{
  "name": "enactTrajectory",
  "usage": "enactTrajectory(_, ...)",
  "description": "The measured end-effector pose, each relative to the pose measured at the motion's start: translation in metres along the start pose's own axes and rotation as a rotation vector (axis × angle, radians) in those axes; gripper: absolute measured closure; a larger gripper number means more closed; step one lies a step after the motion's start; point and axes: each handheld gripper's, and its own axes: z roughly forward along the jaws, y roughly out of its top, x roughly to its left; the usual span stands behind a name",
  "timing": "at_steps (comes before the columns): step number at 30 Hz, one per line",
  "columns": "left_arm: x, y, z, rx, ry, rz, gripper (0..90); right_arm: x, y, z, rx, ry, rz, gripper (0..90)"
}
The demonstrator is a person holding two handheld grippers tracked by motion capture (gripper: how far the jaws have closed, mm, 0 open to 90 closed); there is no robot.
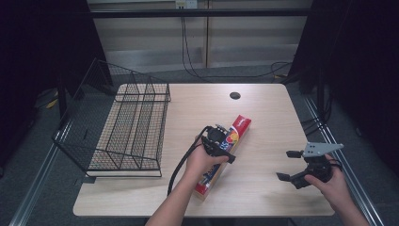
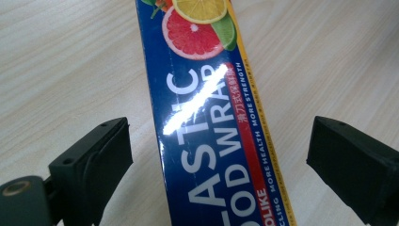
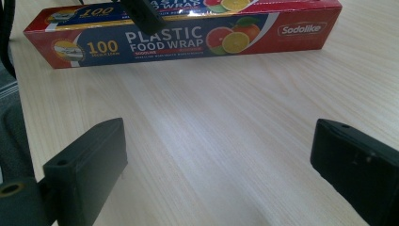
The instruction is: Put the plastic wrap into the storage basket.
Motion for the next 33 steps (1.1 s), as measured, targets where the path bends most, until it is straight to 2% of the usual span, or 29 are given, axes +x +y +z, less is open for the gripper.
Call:
enactTrajectory(4, 0.0, 0.001, 0.002, 0.014, 0.008, 0.015, 9.2, 0.0, 0.0, 0.0, -0.002, 0.002, -0.001, 3.8)
enactTrajectory(7, 0.001, 0.002, 0.003, 0.024, 0.01, 0.004, 18.4, -0.001, 0.0, -0.001, -0.004, 0.001, 0.0, 3.8)
enactTrajectory(11, 0.001, 0.003, 0.006, 0.052, 0.026, -0.004, 21.8, -0.001, 0.0, 0.0, -0.003, 0.004, -0.001, 3.8)
enactTrajectory(20, 0.002, 0.004, 0.009, 0.048, 0.026, -0.028, 26.9, -0.001, 0.0, -0.001, -0.006, 0.006, 0.001, 3.8)
enactTrajectory(25, 0.001, 0.005, 0.011, 0.054, 0.022, -0.028, 29.6, -0.001, 0.0, -0.001, -0.007, 0.006, 0.001, 3.8)
enactTrajectory(27, -0.001, 0.006, 0.012, 0.057, 0.038, -0.022, 30.9, -0.001, 0.0, -0.001, -0.008, 0.001, 0.001, 3.8)
enactTrajectory(33, 0.003, 0.005, 0.013, 0.06, 0.019, -0.048, 32.9, -0.001, 0.0, -0.001, -0.009, 0.002, -0.001, 3.8)
